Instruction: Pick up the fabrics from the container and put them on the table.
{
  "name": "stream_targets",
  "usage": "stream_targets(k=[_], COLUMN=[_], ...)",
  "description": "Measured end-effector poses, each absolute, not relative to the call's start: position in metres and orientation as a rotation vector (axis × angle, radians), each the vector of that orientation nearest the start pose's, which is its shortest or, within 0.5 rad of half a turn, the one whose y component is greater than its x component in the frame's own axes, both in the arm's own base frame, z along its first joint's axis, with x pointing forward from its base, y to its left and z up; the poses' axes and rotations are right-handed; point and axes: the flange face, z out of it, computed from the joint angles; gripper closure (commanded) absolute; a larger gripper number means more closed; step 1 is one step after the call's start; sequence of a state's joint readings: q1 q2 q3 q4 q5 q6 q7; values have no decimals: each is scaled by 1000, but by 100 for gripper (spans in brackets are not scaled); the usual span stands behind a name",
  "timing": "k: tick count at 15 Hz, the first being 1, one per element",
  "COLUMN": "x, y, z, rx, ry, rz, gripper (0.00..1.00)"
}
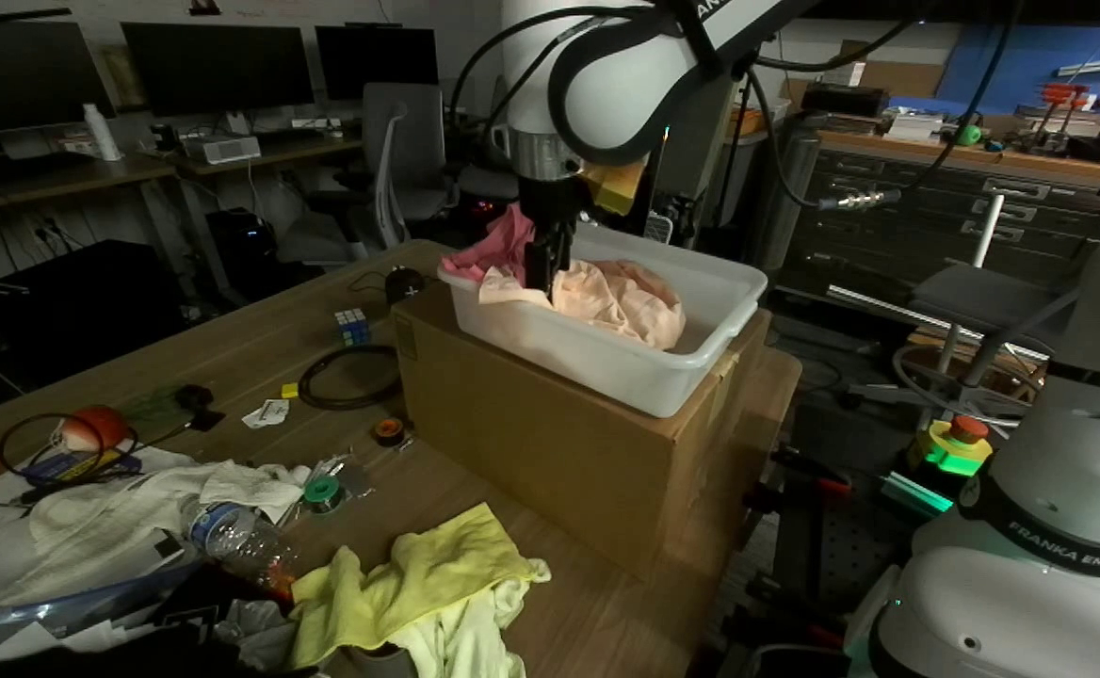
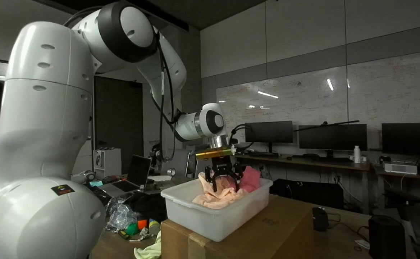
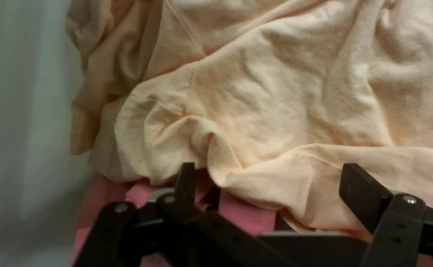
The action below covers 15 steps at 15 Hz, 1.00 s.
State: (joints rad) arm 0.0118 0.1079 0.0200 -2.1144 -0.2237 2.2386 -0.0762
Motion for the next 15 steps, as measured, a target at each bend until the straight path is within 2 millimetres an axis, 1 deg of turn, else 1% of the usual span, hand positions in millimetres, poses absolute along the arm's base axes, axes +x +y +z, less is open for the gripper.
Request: stream_targets(k=[8, 9, 10, 11, 12, 15], x=[561, 561, 561, 560, 560, 561], y=[11, 11, 11, 11, 11, 11], z=[335, 332, 330, 329, 329, 330], rx=[-3293, -3293, -3293, -3294, -3294, -3295], ry=[-322, -315, -305, -294, -280, -226], rz=[67, 75, 79, 82, 81, 73], gripper=[0, 25, 26, 32, 42, 65])
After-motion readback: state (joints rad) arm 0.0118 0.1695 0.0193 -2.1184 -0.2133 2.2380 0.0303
